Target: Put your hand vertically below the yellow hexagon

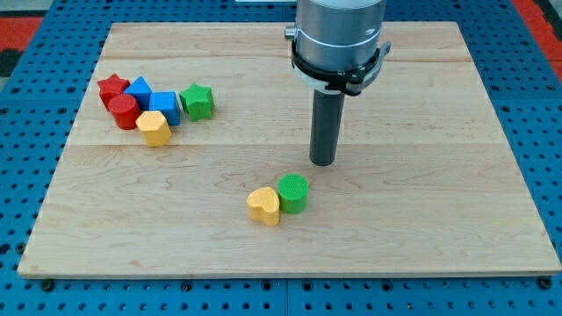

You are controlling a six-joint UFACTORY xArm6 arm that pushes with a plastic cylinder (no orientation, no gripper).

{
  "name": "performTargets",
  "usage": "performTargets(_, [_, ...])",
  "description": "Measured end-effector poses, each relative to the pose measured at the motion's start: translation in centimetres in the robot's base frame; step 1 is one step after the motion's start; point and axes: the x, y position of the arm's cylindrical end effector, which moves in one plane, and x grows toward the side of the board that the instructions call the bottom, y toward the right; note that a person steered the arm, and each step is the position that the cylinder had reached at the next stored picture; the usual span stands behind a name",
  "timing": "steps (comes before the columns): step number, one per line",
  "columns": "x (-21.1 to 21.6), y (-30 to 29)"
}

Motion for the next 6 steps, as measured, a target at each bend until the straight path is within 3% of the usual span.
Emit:
performTargets(2, [-2.9, 0.0])
performTargets(3, [-1.2, -0.2])
performTargets(4, [0.7, -6.3])
performTargets(5, [3.7, -7.4])
performTargets(6, [1.1, -15.6])
